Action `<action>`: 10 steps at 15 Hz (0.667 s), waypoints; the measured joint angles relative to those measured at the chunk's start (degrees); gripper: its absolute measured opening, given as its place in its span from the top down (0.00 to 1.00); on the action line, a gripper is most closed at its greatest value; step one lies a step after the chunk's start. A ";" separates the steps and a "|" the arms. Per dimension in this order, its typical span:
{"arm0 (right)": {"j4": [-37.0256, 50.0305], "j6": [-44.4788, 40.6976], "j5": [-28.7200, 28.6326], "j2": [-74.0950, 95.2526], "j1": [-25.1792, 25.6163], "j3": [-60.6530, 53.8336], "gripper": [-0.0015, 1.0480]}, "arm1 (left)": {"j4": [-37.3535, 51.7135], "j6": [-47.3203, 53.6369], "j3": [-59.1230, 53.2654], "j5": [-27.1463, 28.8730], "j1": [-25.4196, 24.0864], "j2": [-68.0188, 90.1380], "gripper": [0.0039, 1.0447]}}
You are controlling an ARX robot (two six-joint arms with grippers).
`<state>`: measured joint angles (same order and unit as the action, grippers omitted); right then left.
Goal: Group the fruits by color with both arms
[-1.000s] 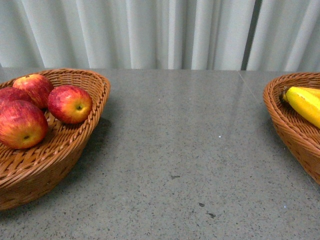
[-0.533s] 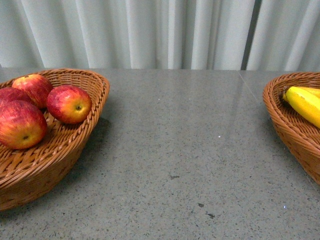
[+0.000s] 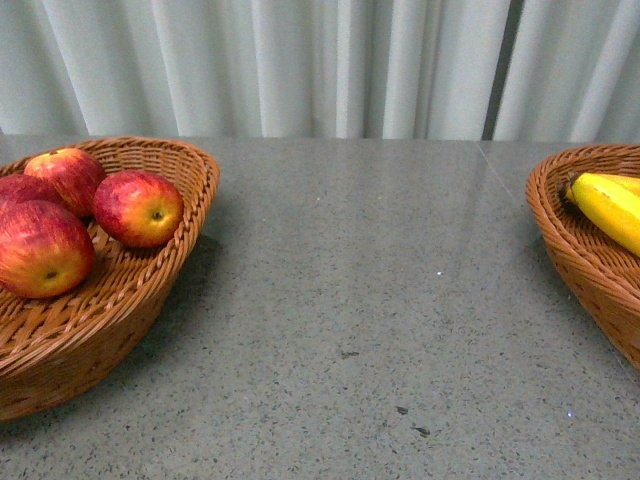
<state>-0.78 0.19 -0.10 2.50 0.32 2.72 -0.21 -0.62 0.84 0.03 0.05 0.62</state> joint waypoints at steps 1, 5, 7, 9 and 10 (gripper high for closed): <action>0.74 0.00 0.00 -0.04 0.00 0.17 0.98 | 0.02 0.00 0.00 -0.02 0.00 0.00 0.06; 0.42 -0.04 -0.07 -1.95 0.00 -1.97 0.98 | 0.04 0.02 0.00 -0.11 0.00 0.00 0.06; 0.50 -0.02 0.04 -2.25 0.00 -1.97 0.98 | 0.02 0.02 0.00 0.02 0.00 0.00 0.06; 0.55 -0.04 0.04 -2.25 0.00 -1.97 0.87 | 0.02 0.02 0.00 0.00 0.00 0.00 0.06; 0.55 -0.04 0.04 -2.25 0.00 -1.97 0.75 | 0.02 0.02 0.00 -0.02 0.00 0.00 0.06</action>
<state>-0.23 0.14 -0.05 0.25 0.32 0.75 -0.19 -0.60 0.84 0.01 0.05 0.62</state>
